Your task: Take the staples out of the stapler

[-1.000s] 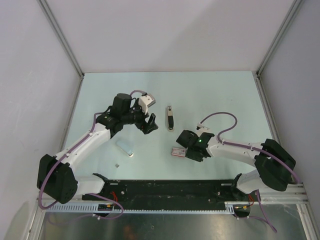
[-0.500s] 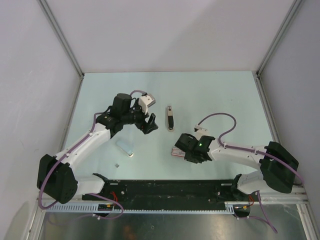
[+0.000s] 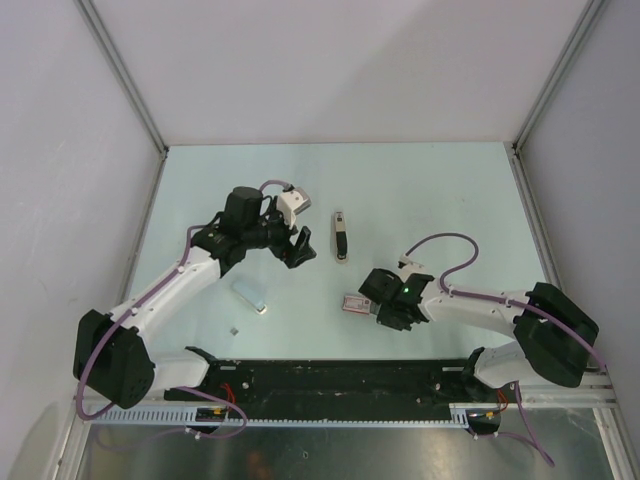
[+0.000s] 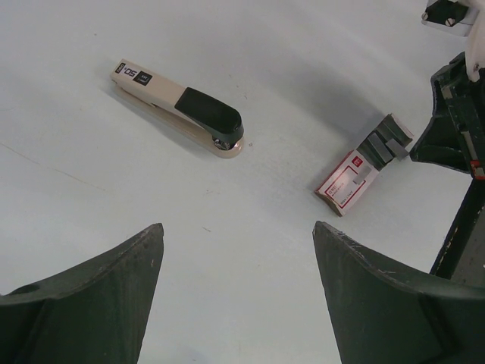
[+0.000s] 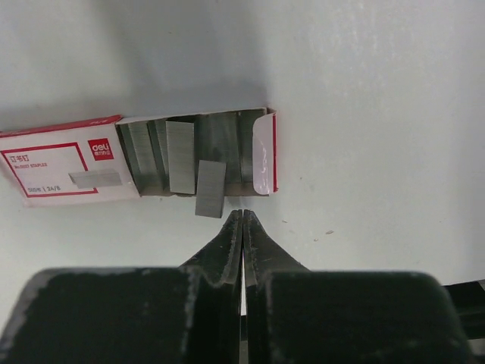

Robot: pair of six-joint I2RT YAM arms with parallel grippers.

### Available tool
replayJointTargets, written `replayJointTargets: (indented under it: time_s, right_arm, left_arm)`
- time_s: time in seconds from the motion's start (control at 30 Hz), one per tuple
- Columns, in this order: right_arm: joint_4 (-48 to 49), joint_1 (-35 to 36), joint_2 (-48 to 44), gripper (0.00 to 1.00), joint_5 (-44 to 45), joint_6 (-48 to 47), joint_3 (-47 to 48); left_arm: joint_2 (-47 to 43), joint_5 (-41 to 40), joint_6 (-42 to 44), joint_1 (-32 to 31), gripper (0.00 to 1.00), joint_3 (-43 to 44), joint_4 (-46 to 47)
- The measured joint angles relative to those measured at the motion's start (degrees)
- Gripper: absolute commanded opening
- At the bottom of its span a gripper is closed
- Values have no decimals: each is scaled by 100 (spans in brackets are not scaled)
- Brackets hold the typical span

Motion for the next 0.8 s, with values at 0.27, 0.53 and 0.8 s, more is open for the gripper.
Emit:
replayJointTargets:
  time_s: [0.27, 0.53, 0.8]
  right_arm:
    - [175, -133, -35, 0, -39, -26, -44]
    - [214, -229, -76, 0, -33, -66, -44]
    - [166, -199, -140, 0, -20, -66, -44]
  left_arm:
    - [-13, 0, 0, 0, 84, -7, 0]
    - [-15, 0, 4, 0, 84, -22, 2]
    - [-26, 0, 9, 0, 84, -37, 0]
